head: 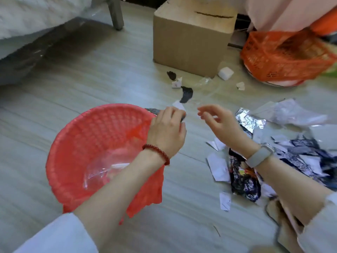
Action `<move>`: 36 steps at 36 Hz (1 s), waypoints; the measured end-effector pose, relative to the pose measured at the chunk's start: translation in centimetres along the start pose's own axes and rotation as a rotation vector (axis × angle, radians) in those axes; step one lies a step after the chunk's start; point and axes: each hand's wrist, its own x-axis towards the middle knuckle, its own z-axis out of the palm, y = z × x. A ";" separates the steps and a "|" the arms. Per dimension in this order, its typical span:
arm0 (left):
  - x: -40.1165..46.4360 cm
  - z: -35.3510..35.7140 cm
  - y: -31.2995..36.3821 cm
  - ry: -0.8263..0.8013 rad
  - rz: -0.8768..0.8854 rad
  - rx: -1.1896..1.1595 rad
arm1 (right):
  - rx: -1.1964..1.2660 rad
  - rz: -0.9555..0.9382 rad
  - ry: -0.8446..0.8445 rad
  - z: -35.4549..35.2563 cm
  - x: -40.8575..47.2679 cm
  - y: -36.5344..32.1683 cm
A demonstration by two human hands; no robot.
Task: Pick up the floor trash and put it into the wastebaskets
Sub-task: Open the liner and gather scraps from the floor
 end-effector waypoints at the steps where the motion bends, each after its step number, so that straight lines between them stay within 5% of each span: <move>1: -0.1 1.7 1.6 -0.053 0.041 -0.015 | -0.016 0.056 0.013 -1.2 -1.1 1.9; 7: -4.0 14.0 7.7 -0.655 0.155 0.085 | -0.225 0.354 0.018 -6.0 -10.5 14.3; 16: -11.7 22.3 8.3 -1.242 0.251 0.314 | -0.714 0.355 -0.506 -3.3 -19.1 26.6; 22: -12.0 22.5 8.5 -1.253 0.253 0.381 | -0.593 0.232 -0.175 -3.5 -19.4 27.5; 26: -11.1 22.2 8.5 -1.119 0.334 0.419 | -0.144 0.493 0.154 -6.3 -17.9 25.5; 30: -10.2 23.5 8.3 -1.030 0.325 0.490 | 0.038 0.506 0.386 -9.6 -16.6 24.3; 36: -7.6 27.1 7.6 -1.011 0.088 0.531 | -0.100 0.466 0.357 -11.7 -16.4 24.7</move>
